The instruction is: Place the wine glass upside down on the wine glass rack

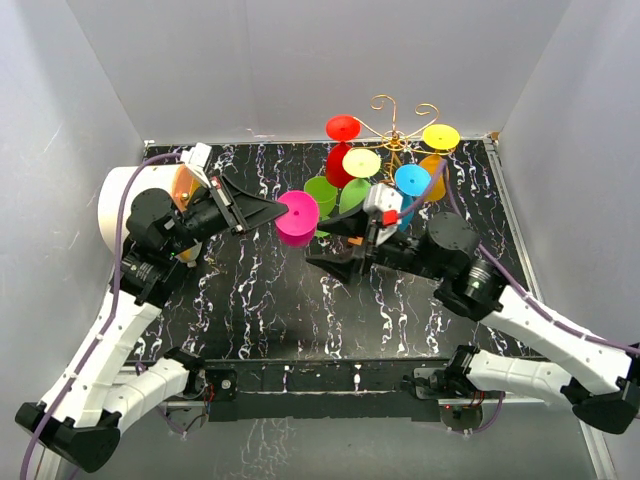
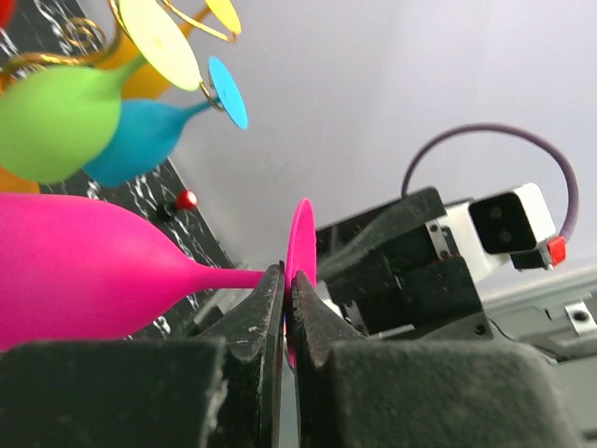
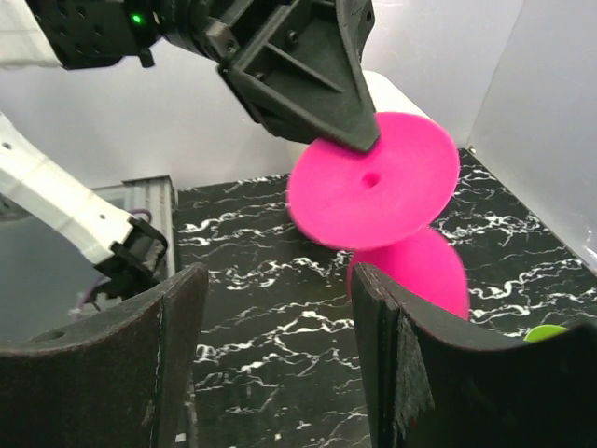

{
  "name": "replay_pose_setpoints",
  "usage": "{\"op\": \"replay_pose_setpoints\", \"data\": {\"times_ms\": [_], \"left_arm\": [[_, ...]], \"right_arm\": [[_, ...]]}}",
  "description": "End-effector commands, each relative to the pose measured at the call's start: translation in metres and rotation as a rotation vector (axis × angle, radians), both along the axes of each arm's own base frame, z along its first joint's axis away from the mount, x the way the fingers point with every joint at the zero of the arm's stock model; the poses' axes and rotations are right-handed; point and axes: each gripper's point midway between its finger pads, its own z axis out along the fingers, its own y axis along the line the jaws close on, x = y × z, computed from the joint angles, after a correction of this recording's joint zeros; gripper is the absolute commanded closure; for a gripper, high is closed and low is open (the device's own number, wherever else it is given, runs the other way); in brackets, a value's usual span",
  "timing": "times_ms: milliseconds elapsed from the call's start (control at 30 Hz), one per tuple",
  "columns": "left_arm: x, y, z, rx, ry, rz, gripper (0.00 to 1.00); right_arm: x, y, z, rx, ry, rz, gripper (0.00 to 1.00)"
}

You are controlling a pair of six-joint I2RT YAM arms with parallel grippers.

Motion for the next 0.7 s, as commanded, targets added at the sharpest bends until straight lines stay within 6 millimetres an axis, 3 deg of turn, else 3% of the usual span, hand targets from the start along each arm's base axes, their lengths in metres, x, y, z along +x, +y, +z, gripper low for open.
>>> {"op": "replay_pose_setpoints", "data": {"times_ms": [0,100,333,500,667], "left_arm": [[0.009,0.017,0.024,0.001,-0.1,0.142,1.0],[0.014,0.02,0.022,-0.002,-0.096,0.178,1.0],[0.015,0.025,0.021,-0.016,-0.095,0.213,1.0],[0.013,0.029,0.023,-0.019,-0.097,0.231,1.0],[0.01,0.031,0.026,-0.036,-0.102,0.236,1.0]], "right_arm": [[-0.019,-0.024,0.035,0.1,0.101,-0.011,0.39],[-0.019,-0.026,0.037,0.068,0.281,-0.039,0.4],[-0.006,-0.003,0.054,0.128,0.643,-0.084,0.48],[0.016,0.002,0.066,0.211,0.705,-0.168,0.47],[0.031,0.011,0.063,0.215,0.72,-0.215,0.47]]}}
